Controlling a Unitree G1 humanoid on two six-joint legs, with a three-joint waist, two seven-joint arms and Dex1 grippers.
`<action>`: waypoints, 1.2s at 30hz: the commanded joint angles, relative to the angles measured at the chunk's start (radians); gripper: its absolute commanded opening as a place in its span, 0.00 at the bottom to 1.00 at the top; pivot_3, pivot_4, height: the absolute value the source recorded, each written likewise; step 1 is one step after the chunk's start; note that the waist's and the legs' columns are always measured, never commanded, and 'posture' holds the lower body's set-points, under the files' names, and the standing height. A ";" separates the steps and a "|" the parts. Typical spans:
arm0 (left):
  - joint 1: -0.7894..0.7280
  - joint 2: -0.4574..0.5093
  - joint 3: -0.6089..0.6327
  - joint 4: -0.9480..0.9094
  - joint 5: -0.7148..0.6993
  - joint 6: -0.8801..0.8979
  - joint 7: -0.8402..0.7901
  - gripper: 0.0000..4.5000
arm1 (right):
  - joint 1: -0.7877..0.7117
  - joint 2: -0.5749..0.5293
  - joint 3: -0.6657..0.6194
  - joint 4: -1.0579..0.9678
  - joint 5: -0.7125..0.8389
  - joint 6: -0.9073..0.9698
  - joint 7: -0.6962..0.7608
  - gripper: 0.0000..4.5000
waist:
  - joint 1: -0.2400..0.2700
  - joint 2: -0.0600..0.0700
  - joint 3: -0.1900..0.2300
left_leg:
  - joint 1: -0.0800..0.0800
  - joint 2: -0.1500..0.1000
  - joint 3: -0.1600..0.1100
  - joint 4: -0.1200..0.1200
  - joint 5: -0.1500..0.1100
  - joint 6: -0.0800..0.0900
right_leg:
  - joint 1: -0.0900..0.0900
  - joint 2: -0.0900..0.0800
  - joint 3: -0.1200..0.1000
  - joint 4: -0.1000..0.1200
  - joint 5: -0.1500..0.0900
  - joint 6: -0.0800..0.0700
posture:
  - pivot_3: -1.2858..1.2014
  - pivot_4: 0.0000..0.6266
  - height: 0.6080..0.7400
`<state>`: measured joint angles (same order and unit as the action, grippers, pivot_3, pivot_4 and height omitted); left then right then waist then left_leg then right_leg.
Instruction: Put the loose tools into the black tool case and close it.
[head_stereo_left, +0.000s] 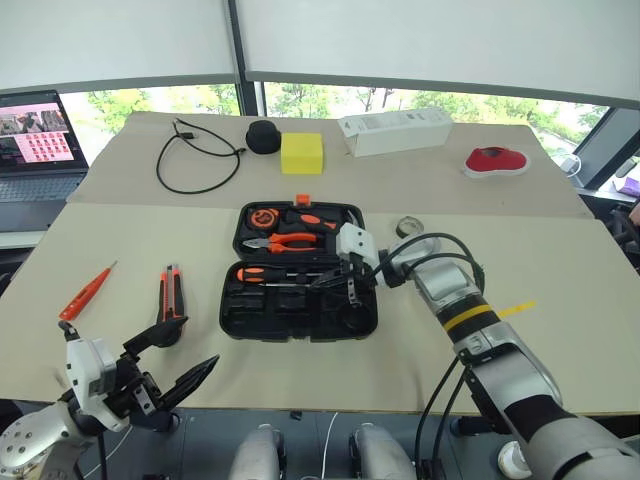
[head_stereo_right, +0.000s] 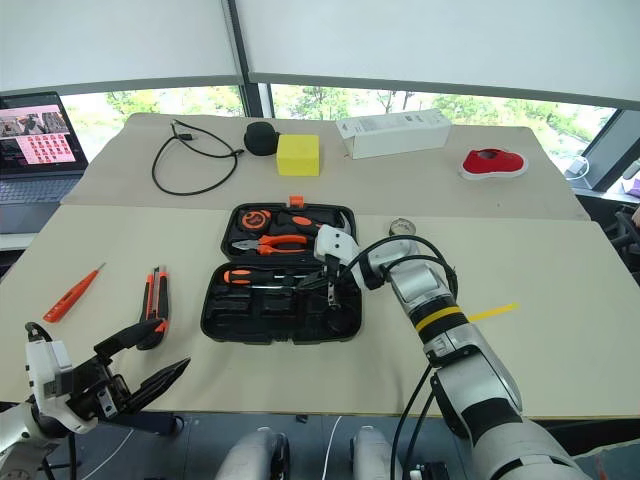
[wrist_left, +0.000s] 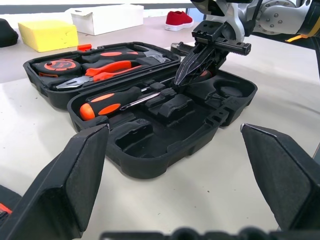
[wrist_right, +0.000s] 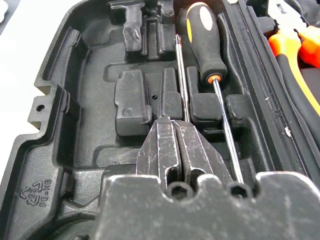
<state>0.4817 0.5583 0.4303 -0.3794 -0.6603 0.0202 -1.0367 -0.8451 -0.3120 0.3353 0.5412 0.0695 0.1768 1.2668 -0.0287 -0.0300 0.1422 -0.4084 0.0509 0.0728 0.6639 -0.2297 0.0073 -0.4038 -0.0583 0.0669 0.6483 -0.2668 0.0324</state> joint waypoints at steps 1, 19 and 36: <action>0.022 -0.019 0.058 -0.007 -0.007 -0.035 0.017 1.00 | 0.017 0.005 -0.124 -0.079 0.136 -0.060 0.038 0.01 | -0.001 0.000 0.000 | 0.000 0.000 0.000 0.000 0.000 0.000 | 0.000 0.000 0.000 0.000 0.000 0.000 | 0.52 0.24 1.00; 0.220 -0.242 0.476 0.252 -0.050 -0.060 0.380 1.00 | 0.612 -0.149 -0.489 -0.512 0.443 -0.287 0.060 0.99 | -0.001 -0.006 0.002 | 0.000 -0.001 -0.003 -0.003 0.000 0.000 | 0.000 -0.001 0.001 -0.003 -0.001 0.001 | 0.52 0.24 1.00; -0.332 0.405 0.264 0.599 -0.026 0.533 0.461 1.00 | 0.591 -0.095 -0.439 -0.776 0.538 -0.216 -0.133 0.99 | 0.012 -0.011 0.003 | 0.003 -0.001 -0.003 -0.003 0.001 -0.002 | 0.000 0.000 0.000 0.001 -0.001 0.000 | 0.52 0.24 1.00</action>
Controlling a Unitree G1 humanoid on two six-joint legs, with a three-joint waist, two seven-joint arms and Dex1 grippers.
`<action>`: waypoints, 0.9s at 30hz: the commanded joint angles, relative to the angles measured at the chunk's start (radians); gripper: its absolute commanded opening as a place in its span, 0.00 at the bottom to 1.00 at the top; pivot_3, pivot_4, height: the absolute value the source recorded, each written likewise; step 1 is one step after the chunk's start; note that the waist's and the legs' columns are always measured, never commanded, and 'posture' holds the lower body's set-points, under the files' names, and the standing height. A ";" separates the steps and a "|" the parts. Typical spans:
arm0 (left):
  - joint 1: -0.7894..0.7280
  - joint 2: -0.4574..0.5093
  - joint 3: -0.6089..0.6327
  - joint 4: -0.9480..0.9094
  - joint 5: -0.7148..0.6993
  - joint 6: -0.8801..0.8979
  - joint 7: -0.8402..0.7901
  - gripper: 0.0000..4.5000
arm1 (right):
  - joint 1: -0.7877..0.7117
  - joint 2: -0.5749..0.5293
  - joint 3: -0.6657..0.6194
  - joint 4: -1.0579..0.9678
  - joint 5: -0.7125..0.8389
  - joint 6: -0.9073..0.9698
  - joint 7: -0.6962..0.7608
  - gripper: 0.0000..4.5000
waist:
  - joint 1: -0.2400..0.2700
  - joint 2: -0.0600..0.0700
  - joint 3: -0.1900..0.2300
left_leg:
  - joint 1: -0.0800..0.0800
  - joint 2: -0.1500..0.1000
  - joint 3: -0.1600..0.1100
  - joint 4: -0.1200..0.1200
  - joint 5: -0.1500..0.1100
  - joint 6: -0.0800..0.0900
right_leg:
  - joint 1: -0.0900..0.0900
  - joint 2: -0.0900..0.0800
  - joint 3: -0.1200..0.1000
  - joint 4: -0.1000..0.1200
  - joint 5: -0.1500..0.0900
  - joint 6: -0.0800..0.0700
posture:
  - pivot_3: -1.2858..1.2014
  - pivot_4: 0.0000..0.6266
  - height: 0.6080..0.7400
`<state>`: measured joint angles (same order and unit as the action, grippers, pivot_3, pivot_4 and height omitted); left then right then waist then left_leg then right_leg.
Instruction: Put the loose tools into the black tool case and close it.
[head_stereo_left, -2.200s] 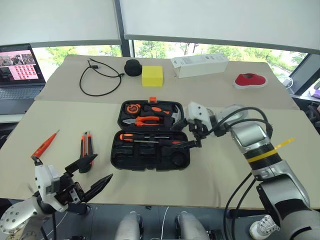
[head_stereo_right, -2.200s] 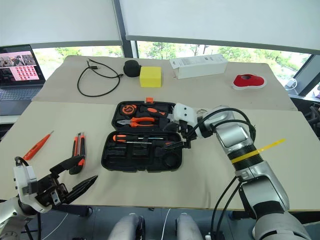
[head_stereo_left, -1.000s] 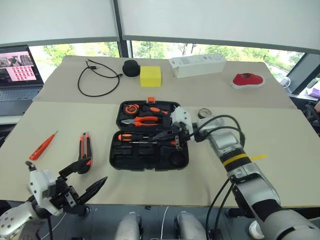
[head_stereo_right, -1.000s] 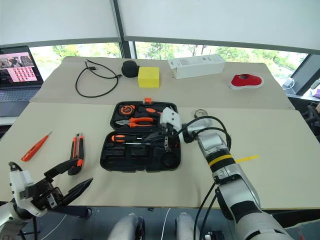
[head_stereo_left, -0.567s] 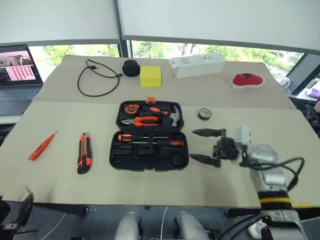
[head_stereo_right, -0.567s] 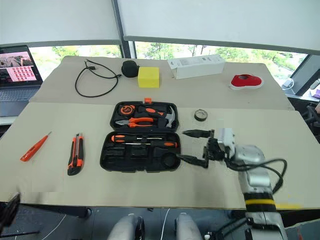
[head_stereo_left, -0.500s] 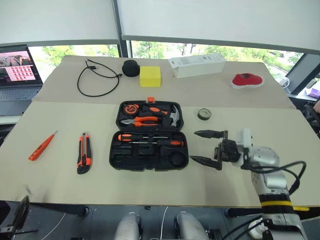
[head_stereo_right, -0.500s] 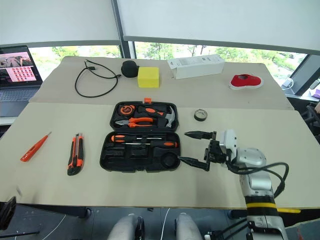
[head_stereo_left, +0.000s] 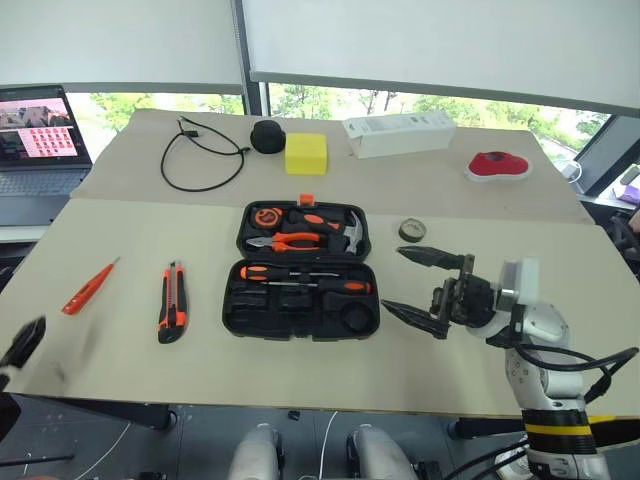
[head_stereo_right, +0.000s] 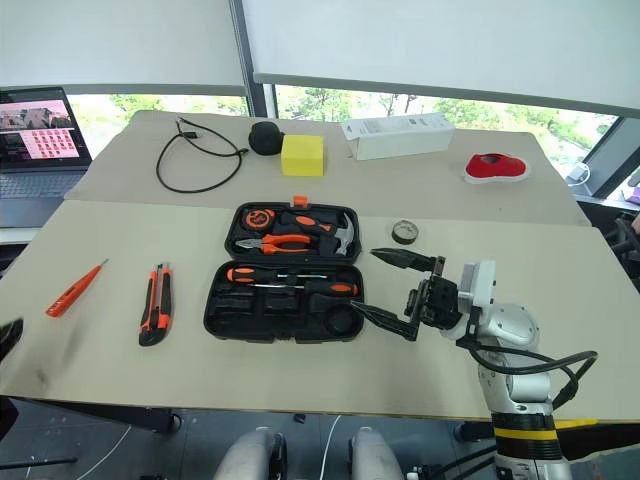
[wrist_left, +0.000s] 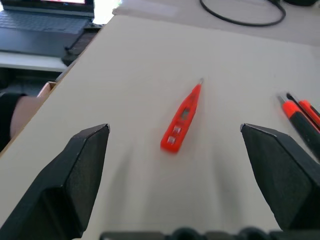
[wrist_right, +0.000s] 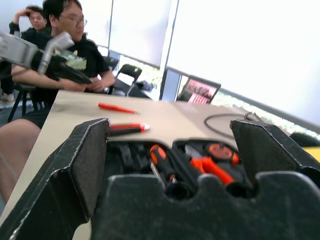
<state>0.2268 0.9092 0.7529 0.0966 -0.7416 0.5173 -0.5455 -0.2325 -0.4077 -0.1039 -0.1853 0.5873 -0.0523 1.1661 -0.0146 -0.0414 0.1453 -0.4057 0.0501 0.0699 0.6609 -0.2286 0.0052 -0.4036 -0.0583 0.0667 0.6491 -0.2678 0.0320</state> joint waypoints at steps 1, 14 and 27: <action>-0.132 0.077 -0.092 0.185 0.079 0.038 -0.045 1.00 | -0.029 0.001 0.005 -0.046 0.018 0.014 -0.039 0.99 | -0.007 0.000 0.000 | 0.000 0.000 0.001 0.000 0.000 0.000 | 0.000 0.000 0.000 0.000 0.000 0.000 | 0.52 0.24 1.00; -0.609 0.122 -0.457 0.693 0.354 -0.075 -0.359 0.89 | -0.003 -0.009 0.047 -0.079 -0.008 0.014 -0.099 1.00 | 0.006 -0.001 0.001 | -0.005 0.000 0.007 -0.001 -0.001 -0.002 | -0.004 0.001 -0.002 0.000 0.000 0.000 | 0.52 0.24 1.00; -0.599 0.128 -0.347 0.673 0.314 -0.271 -0.563 0.01 | 0.044 -0.057 0.031 -0.100 -0.011 0.008 -0.097 1.00 | 0.003 -0.003 0.001 | -0.005 0.001 0.006 -0.001 -0.001 -0.002 | -0.004 0.000 -0.002 0.000 0.000 0.000 | 0.52 0.24 1.00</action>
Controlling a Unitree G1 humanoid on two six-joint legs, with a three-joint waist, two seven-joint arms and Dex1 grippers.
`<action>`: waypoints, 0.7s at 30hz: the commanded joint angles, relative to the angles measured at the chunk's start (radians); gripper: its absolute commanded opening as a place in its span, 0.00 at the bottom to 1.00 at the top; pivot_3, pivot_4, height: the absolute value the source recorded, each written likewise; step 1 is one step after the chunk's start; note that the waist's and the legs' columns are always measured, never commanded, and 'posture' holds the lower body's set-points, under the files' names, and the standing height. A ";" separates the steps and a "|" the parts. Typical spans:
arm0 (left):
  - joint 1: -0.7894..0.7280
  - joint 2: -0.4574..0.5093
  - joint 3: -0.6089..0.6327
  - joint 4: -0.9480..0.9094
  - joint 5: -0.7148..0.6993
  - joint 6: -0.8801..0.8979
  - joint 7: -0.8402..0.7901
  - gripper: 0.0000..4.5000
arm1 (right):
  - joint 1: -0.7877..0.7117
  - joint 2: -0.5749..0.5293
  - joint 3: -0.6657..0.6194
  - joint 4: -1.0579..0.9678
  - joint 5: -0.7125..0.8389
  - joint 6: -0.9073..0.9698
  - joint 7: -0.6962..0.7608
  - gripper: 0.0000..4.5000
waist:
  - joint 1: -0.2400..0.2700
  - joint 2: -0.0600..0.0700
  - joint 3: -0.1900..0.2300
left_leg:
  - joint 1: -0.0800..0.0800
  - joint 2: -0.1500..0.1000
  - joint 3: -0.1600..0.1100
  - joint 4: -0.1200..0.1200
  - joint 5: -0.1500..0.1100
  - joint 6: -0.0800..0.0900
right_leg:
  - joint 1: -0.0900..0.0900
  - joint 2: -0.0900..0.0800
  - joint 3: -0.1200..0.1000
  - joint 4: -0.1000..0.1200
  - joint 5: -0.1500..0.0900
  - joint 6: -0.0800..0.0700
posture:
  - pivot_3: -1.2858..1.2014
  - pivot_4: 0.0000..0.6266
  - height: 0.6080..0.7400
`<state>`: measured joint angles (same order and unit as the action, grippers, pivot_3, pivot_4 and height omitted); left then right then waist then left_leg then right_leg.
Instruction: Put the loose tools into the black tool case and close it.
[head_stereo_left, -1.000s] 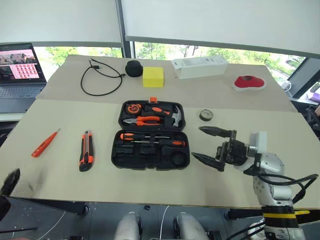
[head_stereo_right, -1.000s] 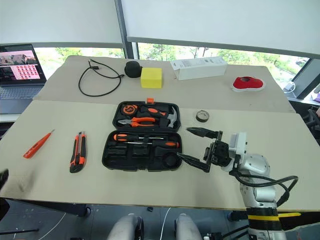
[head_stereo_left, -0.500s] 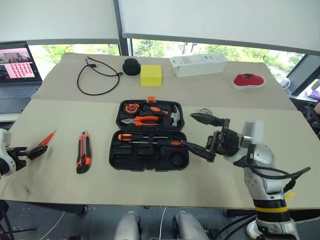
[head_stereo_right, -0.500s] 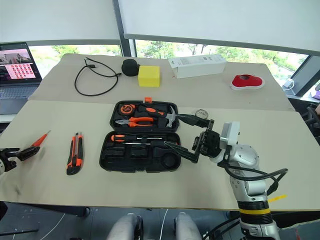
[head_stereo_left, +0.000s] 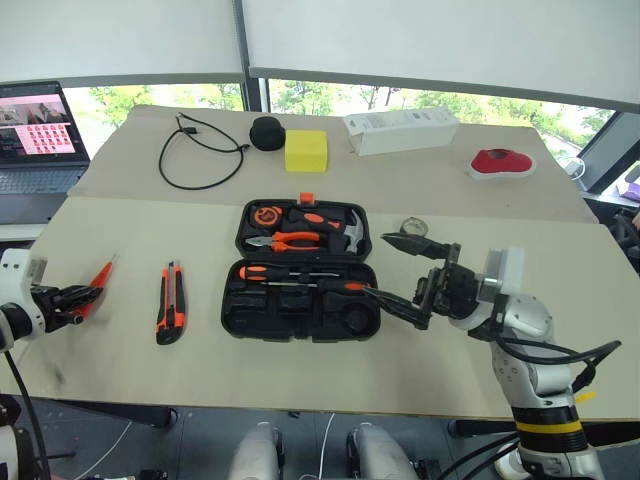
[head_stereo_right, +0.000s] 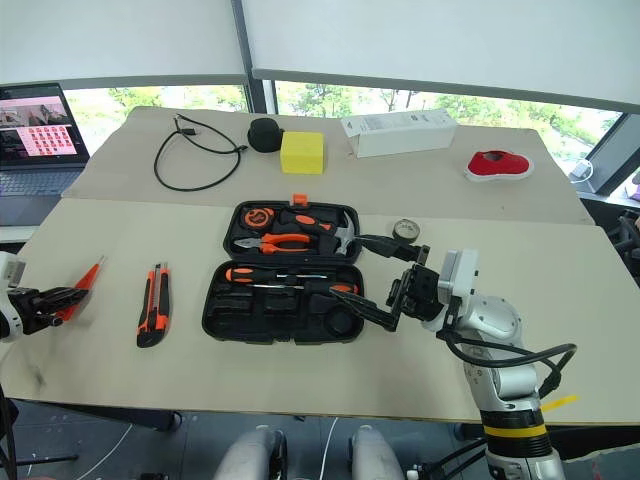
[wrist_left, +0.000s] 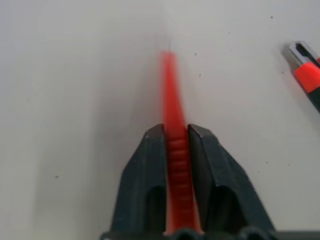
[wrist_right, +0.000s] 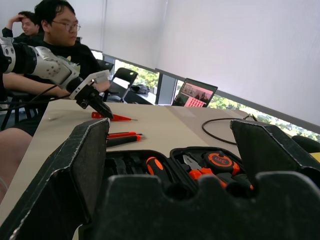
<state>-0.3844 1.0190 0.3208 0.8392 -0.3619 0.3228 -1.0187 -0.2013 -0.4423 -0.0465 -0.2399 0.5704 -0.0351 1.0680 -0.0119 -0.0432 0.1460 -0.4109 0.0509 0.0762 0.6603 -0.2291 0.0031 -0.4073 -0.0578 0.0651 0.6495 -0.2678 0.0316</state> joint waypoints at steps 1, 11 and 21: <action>0.018 0.019 0.097 -0.110 -0.083 -0.076 -0.121 0.01 | 0.018 -0.034 -0.034 -0.047 0.008 -0.010 0.004 1.00 | 0.000 -0.002 0.000 | 0.000 0.000 0.000 0.000 0.000 0.000 | 0.000 0.000 0.000 0.000 0.000 0.000 | 0.52 0.24 1.00; 0.001 -0.029 -0.195 -0.758 -0.102 -0.019 -0.379 0.01 | 0.073 -0.224 -0.115 0.032 0.023 -0.003 0.153 1.00 | 0.021 -0.002 0.001 | -0.001 -0.001 0.000 0.001 0.000 0.000 | 0.002 -0.001 0.000 -0.002 0.000 0.001 | 0.52 0.24 1.00; -0.204 -0.137 -0.534 -0.808 0.136 0.036 -0.334 0.01 | 0.067 -0.218 -0.094 0.015 0.012 0.011 0.134 1.00 | 0.001 -0.001 0.001 | -0.001 -0.001 -0.002 0.002 0.000 0.001 | 0.002 0.004 0.004 -0.001 0.000 0.002 | 0.52 0.24 1.00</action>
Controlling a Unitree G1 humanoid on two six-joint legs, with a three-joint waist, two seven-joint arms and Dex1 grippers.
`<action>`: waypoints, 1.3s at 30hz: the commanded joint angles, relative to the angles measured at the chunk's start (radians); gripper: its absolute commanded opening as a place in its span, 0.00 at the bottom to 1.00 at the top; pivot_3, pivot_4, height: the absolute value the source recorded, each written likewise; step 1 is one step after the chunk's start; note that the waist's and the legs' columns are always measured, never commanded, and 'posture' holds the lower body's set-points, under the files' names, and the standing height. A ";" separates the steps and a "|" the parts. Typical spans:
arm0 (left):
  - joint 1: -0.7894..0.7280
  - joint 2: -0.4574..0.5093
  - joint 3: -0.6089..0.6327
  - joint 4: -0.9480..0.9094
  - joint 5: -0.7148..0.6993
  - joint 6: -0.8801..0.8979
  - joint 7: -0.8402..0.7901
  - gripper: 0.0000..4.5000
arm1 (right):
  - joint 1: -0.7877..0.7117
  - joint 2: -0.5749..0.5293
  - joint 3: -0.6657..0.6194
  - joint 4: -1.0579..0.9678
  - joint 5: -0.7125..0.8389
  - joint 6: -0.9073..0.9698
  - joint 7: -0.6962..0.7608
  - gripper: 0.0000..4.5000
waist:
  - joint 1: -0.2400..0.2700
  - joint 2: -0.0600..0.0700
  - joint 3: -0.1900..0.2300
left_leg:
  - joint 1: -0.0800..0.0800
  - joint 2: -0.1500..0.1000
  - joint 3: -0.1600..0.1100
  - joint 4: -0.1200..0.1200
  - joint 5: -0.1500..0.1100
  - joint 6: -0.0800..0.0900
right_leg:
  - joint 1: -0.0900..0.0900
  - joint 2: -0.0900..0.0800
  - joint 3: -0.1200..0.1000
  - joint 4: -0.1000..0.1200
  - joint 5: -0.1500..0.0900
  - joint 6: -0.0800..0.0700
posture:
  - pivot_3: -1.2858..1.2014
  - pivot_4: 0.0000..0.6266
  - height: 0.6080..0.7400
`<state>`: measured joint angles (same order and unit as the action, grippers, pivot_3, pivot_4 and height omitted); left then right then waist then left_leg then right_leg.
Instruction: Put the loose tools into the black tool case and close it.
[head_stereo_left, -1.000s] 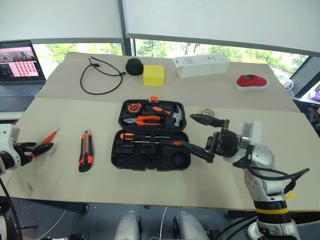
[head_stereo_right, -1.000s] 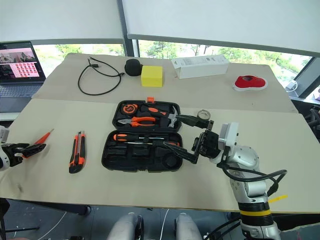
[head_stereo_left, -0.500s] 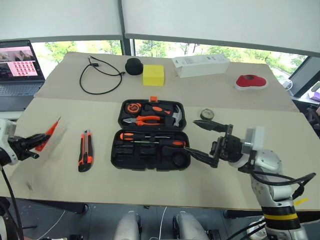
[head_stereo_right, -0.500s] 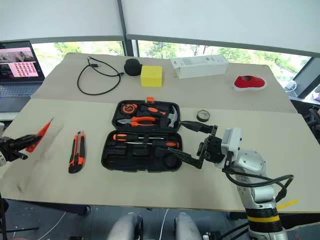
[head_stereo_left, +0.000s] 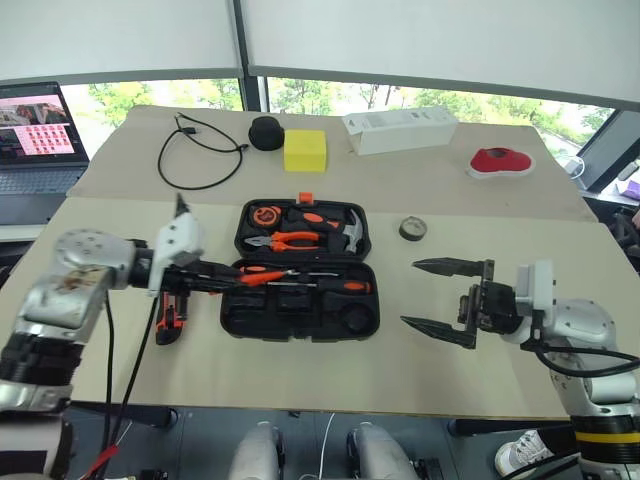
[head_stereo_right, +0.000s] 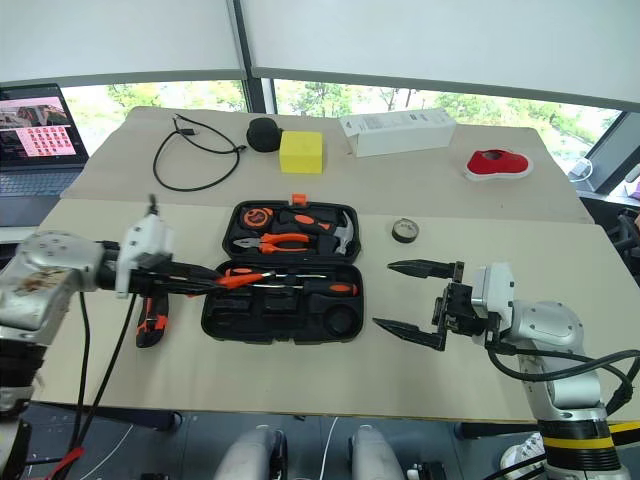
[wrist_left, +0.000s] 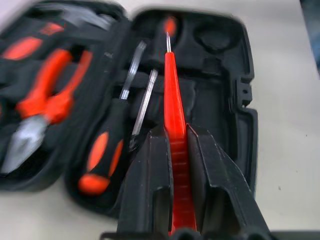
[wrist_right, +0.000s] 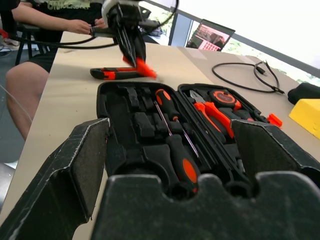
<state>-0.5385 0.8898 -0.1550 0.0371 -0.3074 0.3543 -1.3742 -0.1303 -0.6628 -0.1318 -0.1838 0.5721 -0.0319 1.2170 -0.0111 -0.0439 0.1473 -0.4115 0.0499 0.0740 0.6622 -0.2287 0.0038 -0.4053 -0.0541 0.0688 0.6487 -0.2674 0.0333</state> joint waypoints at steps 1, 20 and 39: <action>-0.066 -0.001 -0.091 -0.006 0.123 -0.006 0.015 0.01 | 0.000 0.004 -0.008 -0.047 0.010 0.009 -0.020 1.00 | 0.001 0.000 0.000 | -0.001 0.000 0.000 0.000 0.000 0.000 | 0.000 0.000 0.000 0.000 0.000 0.000 | 0.52 0.24 1.00; -0.178 -0.084 -0.219 0.087 0.266 0.022 0.001 0.01 | 0.055 0.021 -0.004 -0.095 0.011 0.010 -0.059 1.00 | 0.010 0.000 0.000 | -0.003 0.000 -0.003 0.007 0.000 0.000 | 0.001 0.000 -0.001 0.001 0.000 0.002 | 0.52 0.24 1.00; -0.178 -0.183 -0.010 0.238 0.047 -0.220 -0.099 0.51 | 0.078 0.035 -0.005 -0.112 0.027 0.027 -0.069 1.00 | 0.011 0.002 0.000 | -0.005 0.000 -0.004 0.013 -0.001 0.002 | 0.001 0.000 -0.002 0.005 0.000 0.003 | 0.52 0.24 1.00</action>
<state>-0.7040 0.7015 -0.2453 0.3032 -0.1860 0.1708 -1.4524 -0.0548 -0.6273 -0.1231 -0.2500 0.5725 -0.0143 1.1549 0.0002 -0.0423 0.1474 -0.4171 0.0499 0.0695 0.6763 -0.2297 0.0057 -0.4047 -0.0546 0.0662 0.6542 -0.2671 0.0358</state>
